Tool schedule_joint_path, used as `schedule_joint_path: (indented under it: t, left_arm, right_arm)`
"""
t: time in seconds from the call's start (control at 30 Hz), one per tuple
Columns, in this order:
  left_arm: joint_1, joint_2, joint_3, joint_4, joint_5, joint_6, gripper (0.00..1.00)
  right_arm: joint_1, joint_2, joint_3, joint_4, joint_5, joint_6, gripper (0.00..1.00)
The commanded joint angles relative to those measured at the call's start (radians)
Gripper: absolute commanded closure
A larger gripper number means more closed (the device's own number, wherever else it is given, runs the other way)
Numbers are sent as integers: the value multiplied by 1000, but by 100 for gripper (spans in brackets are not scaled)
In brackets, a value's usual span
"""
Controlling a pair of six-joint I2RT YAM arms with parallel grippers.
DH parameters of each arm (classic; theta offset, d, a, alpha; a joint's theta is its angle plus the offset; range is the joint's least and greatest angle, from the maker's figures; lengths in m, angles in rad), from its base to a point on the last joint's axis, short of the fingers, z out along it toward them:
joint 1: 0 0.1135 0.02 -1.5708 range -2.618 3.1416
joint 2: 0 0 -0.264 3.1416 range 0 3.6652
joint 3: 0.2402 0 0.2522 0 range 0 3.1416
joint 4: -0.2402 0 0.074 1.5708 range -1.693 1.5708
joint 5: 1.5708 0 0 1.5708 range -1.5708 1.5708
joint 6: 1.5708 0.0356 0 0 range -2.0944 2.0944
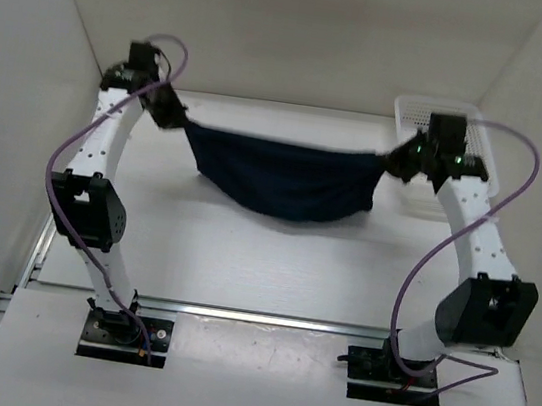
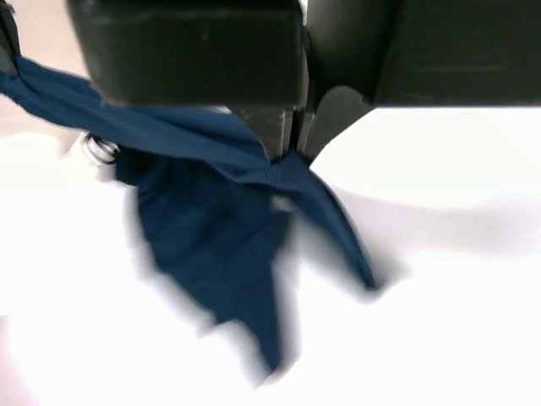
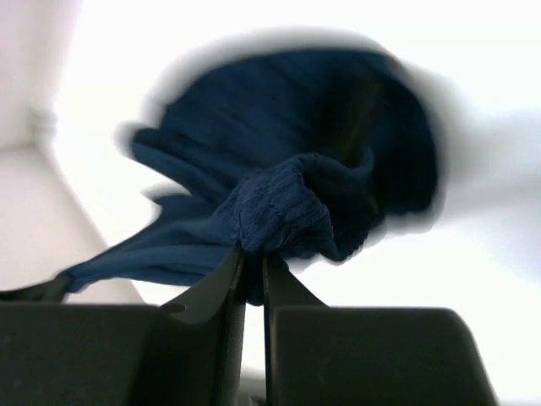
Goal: Fold and stack the shorts
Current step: Flatten the shorts out
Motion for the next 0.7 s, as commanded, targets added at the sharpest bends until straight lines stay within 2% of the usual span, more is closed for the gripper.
schedule_joint_path:
  t: [0.0, 0.03, 0.1, 0.13, 0.2, 0.23, 0.27, 0.3, 0.33, 0.37, 0.4, 0.43, 0.47, 0.5, 0.57, 0.6, 0.63, 0.67]
  left_arm:
    - [36, 14, 379, -131, 7, 24, 90]
    - [47, 26, 521, -146, 19, 24, 90]
    - [56, 36, 593, -157, 63, 15, 90]
    - [72, 19, 593, -145, 76, 15, 90]
    - [83, -50, 503, -96, 100, 15, 90]
    - [83, -79, 448, -78, 100, 15, 90]
    - [83, -135, 329, -61, 112, 15, 90]
    - [83, -166, 264, -38, 113, 15, 90]
    - [83, -197, 195, -27, 113, 15, 90]
    - [92, -264, 44, -16, 97, 15, 90]
    - [92, -303, -40, -1, 97, 15, 90]
    - [92, -344, -125, 34, 85, 15, 90]
    - [92, -381, -208, 47, 76, 15, 90]
    - [92, -456, -362, 47, 65, 15, 90]
    - [92, -522, -504, 58, 30, 15, 90]
    - [92, -580, -622, 58, 30, 15, 90]
    - [92, -605, -670, 58, 16, 15, 90]
    - [102, -622, -707, 49, 16, 15, 67]
  right_arm:
    - [-15, 72, 345, -21, 44, -165, 100]
    - [-15, 72, 462, -22, 44, -204, 100]
    - [-15, 57, 506, -31, 44, -237, 100]
    - [-5, 38, 506, -31, 44, -270, 100]
    - [7, -37, 402, -19, 75, -295, 100]
    - [7, -69, 344, -10, 84, -304, 100]
    - [16, -139, 276, 24, 84, -320, 100]
    - [16, -178, 130, 41, 84, -320, 100]
    - [16, -215, 54, 50, 84, -320, 100]
    - [16, -285, -20, 50, 84, -320, 100]
    - [27, -320, -95, 66, 84, -320, 100]
    - [27, -357, -243, 66, 84, -320, 100]
    - [37, -435, -317, 66, 84, -305, 100]
    - [47, -477, -388, 49, 84, -292, 100]
    - [47, -610, -558, 3, 95, -248, 99]
    - [47, -656, -597, -75, 108, -226, 78]
    - [47, -743, -624, -109, 122, -211, 61]
    - [47, -782, -641, -141, 134, -202, 48]
